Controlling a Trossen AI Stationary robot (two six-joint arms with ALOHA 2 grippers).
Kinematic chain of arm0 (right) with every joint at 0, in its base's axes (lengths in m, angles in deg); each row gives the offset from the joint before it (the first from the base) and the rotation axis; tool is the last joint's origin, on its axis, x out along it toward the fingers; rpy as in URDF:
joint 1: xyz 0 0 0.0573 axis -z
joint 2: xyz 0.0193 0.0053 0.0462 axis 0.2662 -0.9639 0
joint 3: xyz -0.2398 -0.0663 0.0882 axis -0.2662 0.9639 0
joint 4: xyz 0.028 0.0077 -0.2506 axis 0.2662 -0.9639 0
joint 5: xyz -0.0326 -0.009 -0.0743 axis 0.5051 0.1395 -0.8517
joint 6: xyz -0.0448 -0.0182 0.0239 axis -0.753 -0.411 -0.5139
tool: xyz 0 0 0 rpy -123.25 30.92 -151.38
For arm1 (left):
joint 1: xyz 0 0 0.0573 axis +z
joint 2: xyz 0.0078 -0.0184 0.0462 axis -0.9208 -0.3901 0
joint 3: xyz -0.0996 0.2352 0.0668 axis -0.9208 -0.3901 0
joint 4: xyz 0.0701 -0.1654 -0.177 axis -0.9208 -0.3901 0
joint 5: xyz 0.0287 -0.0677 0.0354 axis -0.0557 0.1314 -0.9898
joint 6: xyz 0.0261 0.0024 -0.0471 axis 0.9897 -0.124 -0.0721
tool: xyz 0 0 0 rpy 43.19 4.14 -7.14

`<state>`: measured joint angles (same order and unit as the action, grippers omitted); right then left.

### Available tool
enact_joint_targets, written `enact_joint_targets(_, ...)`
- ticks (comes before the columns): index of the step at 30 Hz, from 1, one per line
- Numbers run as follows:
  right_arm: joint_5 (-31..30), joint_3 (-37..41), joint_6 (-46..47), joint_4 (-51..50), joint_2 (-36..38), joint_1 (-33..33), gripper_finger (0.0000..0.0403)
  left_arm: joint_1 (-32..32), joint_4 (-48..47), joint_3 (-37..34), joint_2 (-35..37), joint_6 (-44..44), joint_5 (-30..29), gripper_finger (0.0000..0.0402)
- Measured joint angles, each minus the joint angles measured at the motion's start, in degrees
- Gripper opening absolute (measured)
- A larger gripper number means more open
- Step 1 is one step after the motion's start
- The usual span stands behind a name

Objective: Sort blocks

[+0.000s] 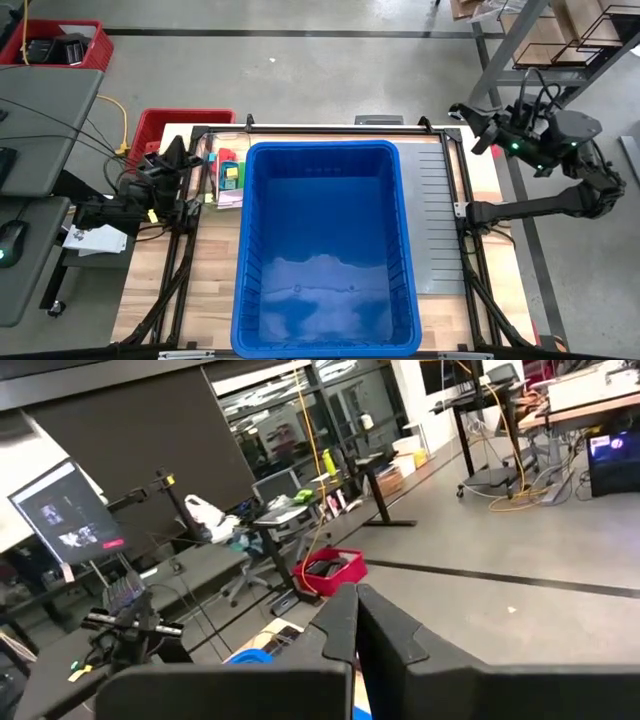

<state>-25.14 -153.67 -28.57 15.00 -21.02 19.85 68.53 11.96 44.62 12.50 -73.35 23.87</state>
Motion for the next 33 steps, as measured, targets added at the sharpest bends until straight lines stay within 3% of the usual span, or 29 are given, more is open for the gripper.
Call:
enact_joint_targets(2, -0.33, 0.00, -0.96, -0.06, 0.21, 0.00, 0.0000, 0.01, -7.26, 2.33, -0.99, -1.28, -0.47, 0.0001)
enact_joint_targets(7, -2.39, -0.03, -1.23, 0.70, -0.21, 0.26, 0.0000, 0.55, -44.65, 19.67, -11.29, -5.28, 2.29, 0.0001)
enact_joint_targets(11, 1.51, -0.23, -0.18, -3.91, -2.42, 2.43, 0.0000, 3.19, -55.76, 35.68, -21.74, 7.32, 2.46, 0.0001)
enact_joint_targets(15, 5.78, -3.06, 8.46, -25.67, -4.81, 7.39, 0.0000, 6.36, -64.50, 51.38, -30.38, 17.61, 3.72, 0.0001)
enact_joint_targets(20, 14.57, -3.65, 19.40, -52.03, -6.64, 13.29, 0.0000, 9.74, -89.69, 68.44, -42.75, 16.14, 9.71, 0.0000)
enact_joint_targets(24, 23.98, 2.53, 20.87, -51.45, -5.66, 14.72, 0.0000, 11.13, -102.23, 73.89, -54.07, 13.08, 20.54, 0.0000)
enact_joint_targets(29, 35.26, 16.54, 23.17, -47.69, -5.16, 14.69, 0.0000, 11.23, -102.41, 74.11, -65.97, 18.77, 37.26, 0.0000)
enact_joint_targets(33, 43.88, 28.78, 26.51, -41.54, -4.85, 13.27, 0.0000, 11.24, -103.09, 74.07, -72.63, 20.90, 44.38, 0.0000)
